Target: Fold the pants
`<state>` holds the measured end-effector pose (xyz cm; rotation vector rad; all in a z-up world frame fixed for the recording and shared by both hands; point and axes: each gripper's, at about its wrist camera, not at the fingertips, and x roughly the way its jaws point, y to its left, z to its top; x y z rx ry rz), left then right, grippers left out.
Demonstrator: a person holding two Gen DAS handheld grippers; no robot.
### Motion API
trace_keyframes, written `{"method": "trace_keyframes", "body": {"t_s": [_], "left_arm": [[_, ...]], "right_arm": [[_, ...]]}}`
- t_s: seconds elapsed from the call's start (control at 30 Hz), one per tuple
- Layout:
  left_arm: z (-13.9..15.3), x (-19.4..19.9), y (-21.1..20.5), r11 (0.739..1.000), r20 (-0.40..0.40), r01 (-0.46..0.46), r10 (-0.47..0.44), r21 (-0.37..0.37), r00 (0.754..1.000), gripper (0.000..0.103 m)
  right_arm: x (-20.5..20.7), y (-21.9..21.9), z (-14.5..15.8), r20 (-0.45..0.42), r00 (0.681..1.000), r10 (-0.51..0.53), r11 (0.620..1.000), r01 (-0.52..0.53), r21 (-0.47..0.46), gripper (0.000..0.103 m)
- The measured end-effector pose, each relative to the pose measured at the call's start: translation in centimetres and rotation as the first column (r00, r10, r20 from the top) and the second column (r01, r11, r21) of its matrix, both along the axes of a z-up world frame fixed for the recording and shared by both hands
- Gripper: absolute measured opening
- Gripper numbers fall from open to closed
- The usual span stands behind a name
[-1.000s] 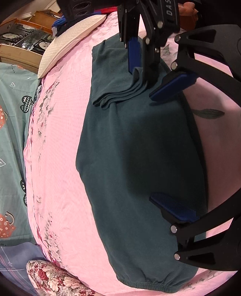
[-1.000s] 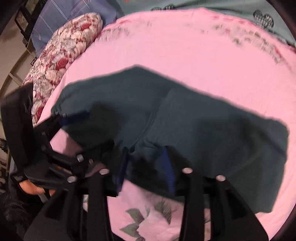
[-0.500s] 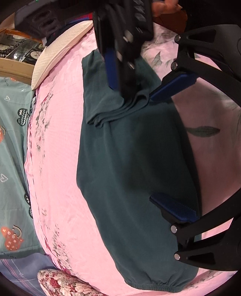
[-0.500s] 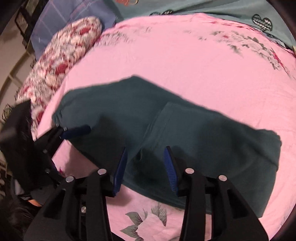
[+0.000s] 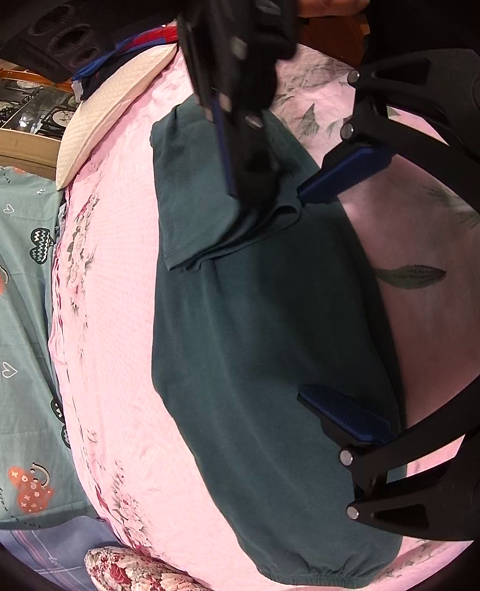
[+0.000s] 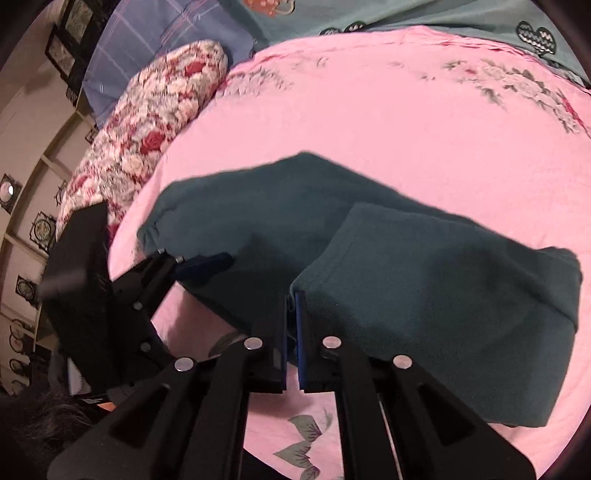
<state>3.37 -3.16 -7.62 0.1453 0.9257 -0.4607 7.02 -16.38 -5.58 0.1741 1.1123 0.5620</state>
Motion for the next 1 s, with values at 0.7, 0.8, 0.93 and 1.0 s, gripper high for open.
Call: {"method": "trace_keyframes", "body": {"t_s": [0.7,0.8,0.93,1.0], "left_arm": [[0.2,0.1,2.2,0.999,-0.005,-0.043,0.043,-0.026,0.999,0.101],[0.1,0.1,2.7,0.998,-0.007,-0.044,0.044,-0.039,0.999,0.101],[0.1,0.3,3.2,0.998,-0.006,-0.045,0.044,-0.055,0.999,0.101],[0.0,0.3,3.1,0.998,-0.002,-0.040,0.040,-0.049,0.999,0.101]], "right_arm": [[6.6,2.4,-0.4,0.050,0.994,-0.100,0.923,0.112,-0.369,0.036],[6.8,1.7,-0.8,0.079,0.988,-0.134,0.933,0.153,-0.325,0.021],[6.4,-0.4,-0.4,0.092,0.974,-0.208,0.961,0.221,-0.169,0.020],[6.3,-0.3,0.7,0.133,0.964,-0.231,0.962,0.247,-0.116,0.020]]}}
